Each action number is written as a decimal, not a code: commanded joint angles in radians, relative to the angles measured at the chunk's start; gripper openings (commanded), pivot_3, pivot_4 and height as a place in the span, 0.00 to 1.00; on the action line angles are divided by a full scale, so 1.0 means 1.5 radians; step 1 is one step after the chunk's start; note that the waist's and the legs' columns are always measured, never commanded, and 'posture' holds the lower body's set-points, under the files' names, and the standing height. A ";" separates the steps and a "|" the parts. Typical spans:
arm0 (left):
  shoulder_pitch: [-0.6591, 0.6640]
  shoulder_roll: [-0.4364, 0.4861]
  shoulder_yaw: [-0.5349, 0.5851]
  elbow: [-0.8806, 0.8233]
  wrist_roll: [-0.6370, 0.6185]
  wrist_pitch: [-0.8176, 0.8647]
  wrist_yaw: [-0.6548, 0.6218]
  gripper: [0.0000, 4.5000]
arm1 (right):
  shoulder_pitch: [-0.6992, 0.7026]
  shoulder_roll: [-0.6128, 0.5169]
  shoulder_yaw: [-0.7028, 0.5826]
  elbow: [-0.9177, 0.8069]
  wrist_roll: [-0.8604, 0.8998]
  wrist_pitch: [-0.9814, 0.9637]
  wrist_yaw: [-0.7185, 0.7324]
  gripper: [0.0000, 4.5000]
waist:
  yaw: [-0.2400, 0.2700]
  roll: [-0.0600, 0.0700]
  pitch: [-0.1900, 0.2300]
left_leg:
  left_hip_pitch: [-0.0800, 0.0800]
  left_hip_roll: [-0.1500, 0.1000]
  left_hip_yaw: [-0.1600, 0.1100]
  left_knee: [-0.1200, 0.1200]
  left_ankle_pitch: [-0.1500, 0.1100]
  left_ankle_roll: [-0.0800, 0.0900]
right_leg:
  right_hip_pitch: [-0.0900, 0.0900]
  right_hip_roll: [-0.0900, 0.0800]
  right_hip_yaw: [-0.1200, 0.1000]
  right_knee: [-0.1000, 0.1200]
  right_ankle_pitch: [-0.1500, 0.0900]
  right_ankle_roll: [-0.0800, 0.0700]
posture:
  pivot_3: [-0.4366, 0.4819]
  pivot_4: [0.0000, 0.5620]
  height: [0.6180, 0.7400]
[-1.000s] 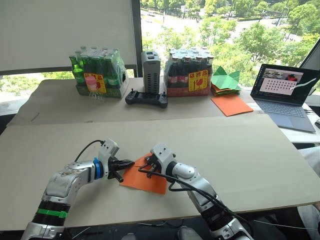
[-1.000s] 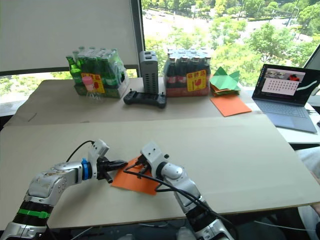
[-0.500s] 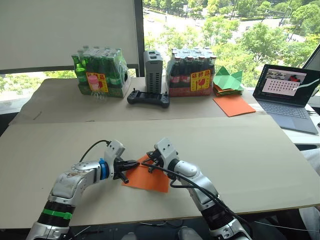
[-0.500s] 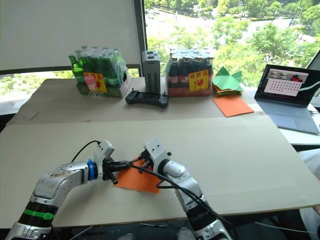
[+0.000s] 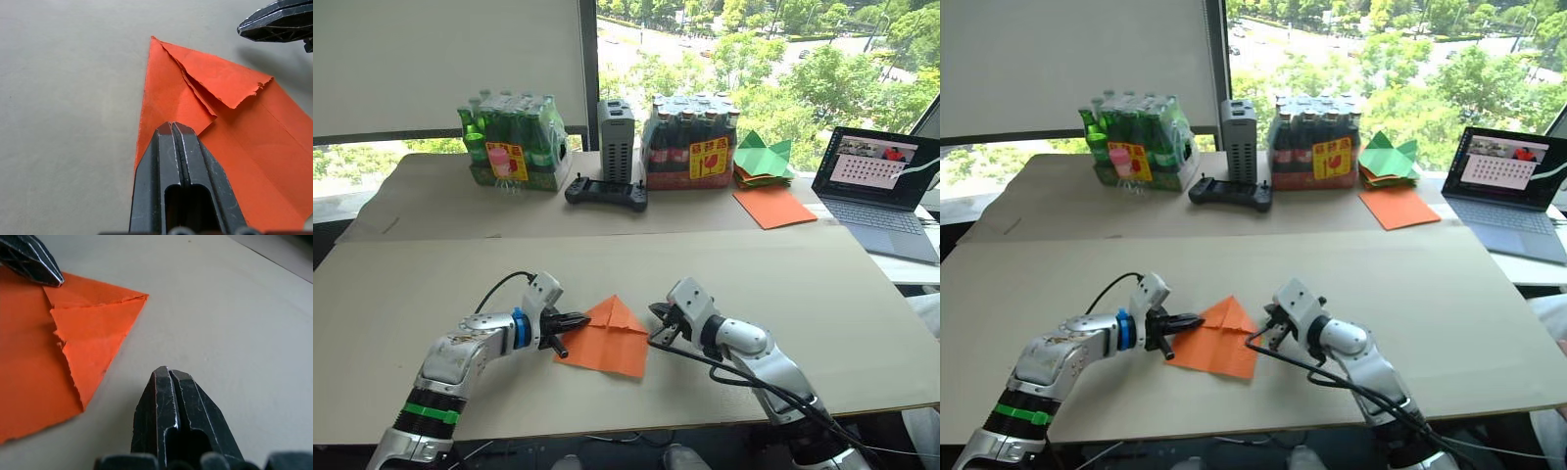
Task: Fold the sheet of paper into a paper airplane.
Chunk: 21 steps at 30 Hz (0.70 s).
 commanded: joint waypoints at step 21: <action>0.004 0.002 -0.023 0.032 0.027 0.000 -0.004 0.01 | 0.022 -0.090 0.026 -0.060 0.020 -0.072 0.151 0.00 | 0.003 0.000 0.000 | 0.000 0.000 0.000 0.000 0.000 0.000 | 0.000 0.000 0.000 0.000 0.000 0.000 | 0.48 0.27 1.00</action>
